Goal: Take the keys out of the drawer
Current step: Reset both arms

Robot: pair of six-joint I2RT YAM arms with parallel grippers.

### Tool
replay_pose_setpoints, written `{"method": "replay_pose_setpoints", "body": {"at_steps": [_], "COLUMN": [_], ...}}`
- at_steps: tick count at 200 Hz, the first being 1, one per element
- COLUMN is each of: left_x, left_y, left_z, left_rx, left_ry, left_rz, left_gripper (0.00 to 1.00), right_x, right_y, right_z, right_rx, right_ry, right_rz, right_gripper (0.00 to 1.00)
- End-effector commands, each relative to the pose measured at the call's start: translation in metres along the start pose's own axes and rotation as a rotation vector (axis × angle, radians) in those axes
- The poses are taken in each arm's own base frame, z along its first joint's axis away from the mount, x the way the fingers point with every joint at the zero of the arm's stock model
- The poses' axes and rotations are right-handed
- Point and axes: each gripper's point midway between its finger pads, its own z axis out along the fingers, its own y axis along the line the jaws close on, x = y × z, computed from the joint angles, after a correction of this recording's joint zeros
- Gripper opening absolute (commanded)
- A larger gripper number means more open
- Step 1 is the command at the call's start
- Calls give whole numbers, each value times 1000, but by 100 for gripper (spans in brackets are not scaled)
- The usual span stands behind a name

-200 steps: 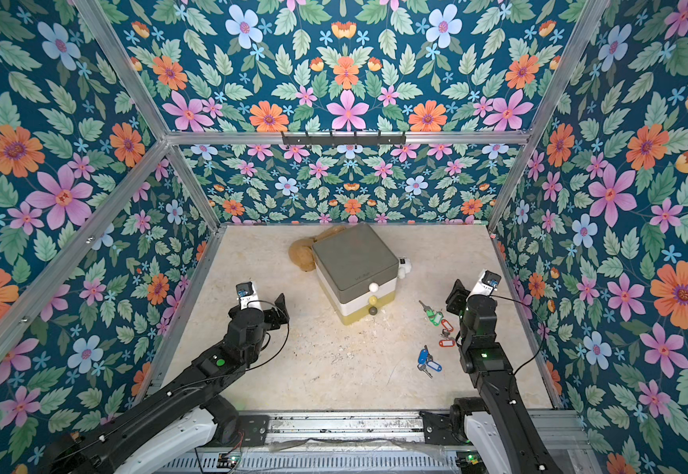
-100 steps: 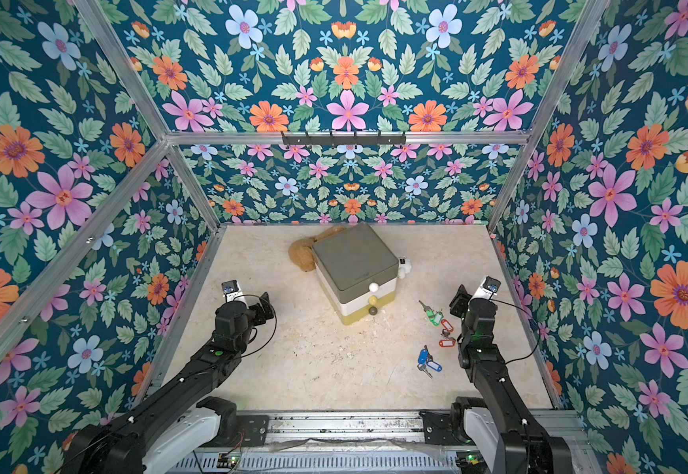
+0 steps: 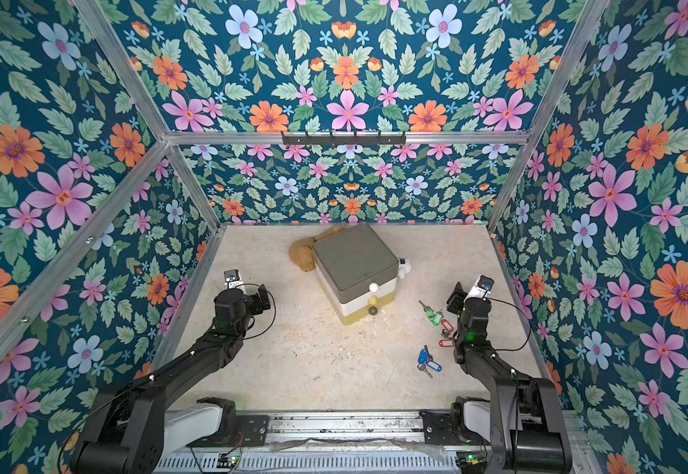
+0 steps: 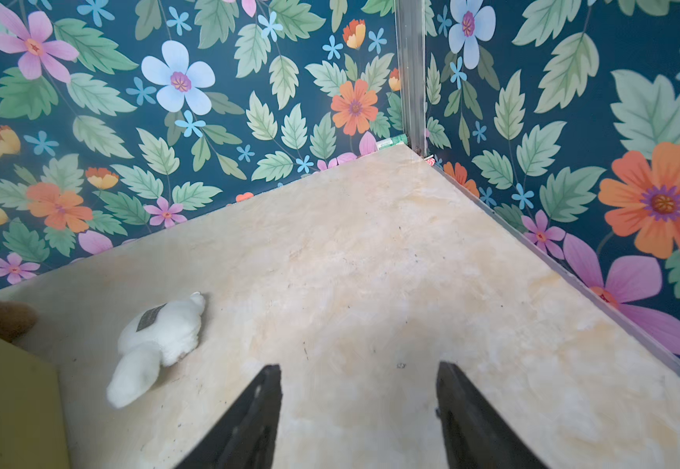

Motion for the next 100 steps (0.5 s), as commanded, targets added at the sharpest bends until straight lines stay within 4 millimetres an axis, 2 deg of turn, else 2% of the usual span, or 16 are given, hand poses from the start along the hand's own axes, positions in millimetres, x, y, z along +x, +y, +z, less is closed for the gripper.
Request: {"method": "replay_pose_setpoints", "body": {"at_steps": [1, 21, 59, 100], "left_x": [-16, -17, -5, -2], "left_y": [-1, 3, 15, 20], "left_z": [7, 14, 28, 42], "left_rx": [21, 23, 6, 19], "left_ry": [-49, -64, -67, -79], "left_rz": [10, 22, 28, 66], "left_gripper": [99, 99, 99, 99], "right_x": [-17, -14, -6, -7], "right_y": [4, 2, 0, 0], "right_z": [1, 0, 0, 0], "right_rx": [-15, -14, -15, -15], "right_ry": [-83, -93, -90, -103], "right_rz": [-7, -9, -5, -9], "right_gripper": [65, 65, 65, 65]}}
